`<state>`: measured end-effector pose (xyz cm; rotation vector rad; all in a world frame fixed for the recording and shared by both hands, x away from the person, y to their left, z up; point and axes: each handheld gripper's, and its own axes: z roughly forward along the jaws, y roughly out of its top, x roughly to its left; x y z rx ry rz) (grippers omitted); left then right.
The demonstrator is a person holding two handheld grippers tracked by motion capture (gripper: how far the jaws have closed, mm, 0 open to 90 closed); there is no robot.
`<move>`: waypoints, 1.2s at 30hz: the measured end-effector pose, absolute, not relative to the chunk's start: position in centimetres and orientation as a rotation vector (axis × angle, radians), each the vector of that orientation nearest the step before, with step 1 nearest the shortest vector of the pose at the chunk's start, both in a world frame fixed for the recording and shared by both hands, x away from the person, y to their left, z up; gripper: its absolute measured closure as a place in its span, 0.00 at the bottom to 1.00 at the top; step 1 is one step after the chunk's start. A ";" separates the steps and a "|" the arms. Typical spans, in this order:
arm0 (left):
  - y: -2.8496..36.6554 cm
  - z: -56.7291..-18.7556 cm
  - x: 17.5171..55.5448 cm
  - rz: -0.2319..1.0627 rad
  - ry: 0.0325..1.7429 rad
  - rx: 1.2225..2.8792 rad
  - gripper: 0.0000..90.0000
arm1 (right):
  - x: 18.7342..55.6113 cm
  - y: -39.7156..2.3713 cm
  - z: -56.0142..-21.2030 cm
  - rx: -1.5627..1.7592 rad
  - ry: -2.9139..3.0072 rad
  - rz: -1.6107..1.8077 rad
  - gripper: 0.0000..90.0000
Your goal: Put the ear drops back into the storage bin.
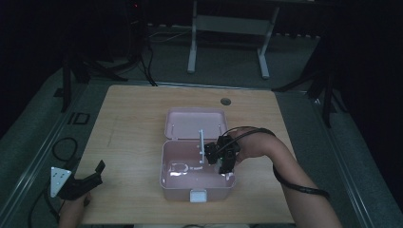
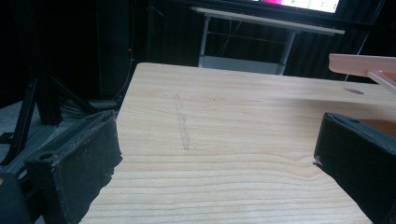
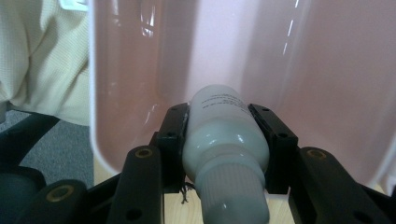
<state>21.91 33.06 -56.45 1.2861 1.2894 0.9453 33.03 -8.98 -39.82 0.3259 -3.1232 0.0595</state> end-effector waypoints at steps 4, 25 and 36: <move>33.1 -56.5 21.9 0.945 1.286 1.288 0.00 | 33.2 -8.6 -41.0 0.342 -3.113 0.079 0.66; 33.1 -56.5 21.9 0.942 1.286 1.289 0.01 | 33.4 -8.3 -45.9 0.388 -3.093 0.109 0.66; 33.1 -56.5 21.9 0.940 1.282 1.289 0.00 | 33.4 -7.8 -48.0 0.353 -3.089 0.217 0.66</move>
